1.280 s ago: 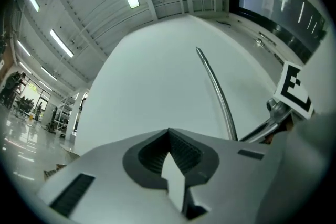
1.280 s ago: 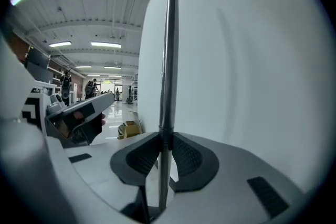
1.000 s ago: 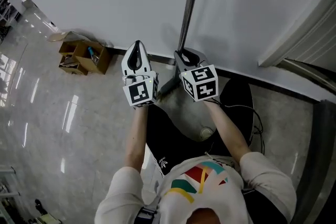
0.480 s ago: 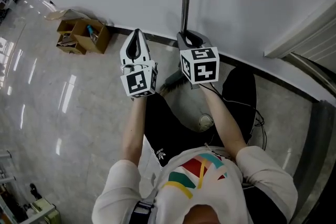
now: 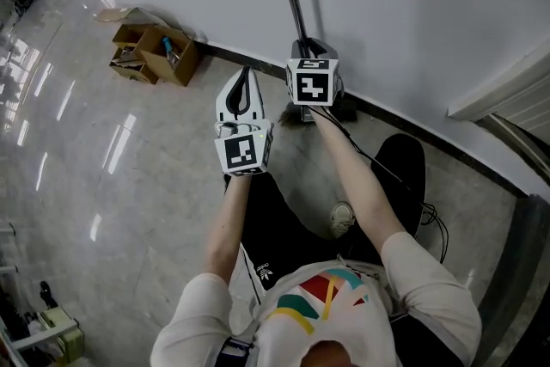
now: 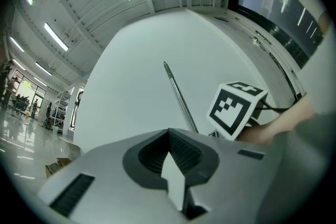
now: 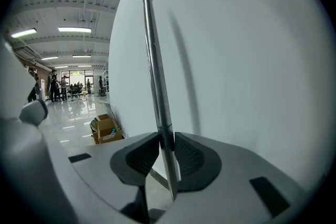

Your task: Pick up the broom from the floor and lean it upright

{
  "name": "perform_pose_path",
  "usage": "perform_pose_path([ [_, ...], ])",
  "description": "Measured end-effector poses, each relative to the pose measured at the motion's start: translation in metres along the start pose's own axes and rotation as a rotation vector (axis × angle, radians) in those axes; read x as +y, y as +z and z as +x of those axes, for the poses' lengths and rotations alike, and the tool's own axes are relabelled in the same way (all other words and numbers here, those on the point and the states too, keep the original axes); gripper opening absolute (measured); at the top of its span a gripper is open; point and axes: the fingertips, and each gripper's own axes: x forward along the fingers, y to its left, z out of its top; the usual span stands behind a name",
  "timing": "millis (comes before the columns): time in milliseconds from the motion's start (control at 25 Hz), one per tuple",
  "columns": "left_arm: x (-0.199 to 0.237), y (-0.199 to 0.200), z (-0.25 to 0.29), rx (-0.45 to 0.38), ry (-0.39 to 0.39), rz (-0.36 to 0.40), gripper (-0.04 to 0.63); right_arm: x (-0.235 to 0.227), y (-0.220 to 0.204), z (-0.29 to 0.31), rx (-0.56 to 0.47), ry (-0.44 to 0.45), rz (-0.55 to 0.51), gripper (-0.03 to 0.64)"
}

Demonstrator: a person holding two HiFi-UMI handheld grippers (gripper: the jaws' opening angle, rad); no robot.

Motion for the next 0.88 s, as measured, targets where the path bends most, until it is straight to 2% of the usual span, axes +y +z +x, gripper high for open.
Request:
perform_pose_path([
  [280, 0.014, 0.004, -0.007, -0.003, 0.012, 0.021, 0.044, -0.013, 0.003, 0.036, 0.012, 0.015, 0.09, 0.086],
  [600, 0.012, -0.001, -0.007, 0.0, 0.01, 0.013, 0.044, -0.016, 0.003, 0.045, 0.002, 0.025, 0.045, 0.087],
  [640, 0.011, 0.0, -0.006, -0.005, 0.007, 0.015, 0.044, -0.016, 0.004, 0.045, -0.002, 0.025, 0.038, 0.097],
  [760, 0.01, 0.002, -0.006, -0.007, 0.001, 0.017, 0.044, -0.018, 0.006, 0.044, -0.017, 0.017, 0.012, 0.184],
  [880, 0.011, 0.001, -0.006, -0.004, 0.007, 0.01, 0.044, -0.024, 0.004, 0.041, -0.022, 0.008, 0.012, 0.189],
])
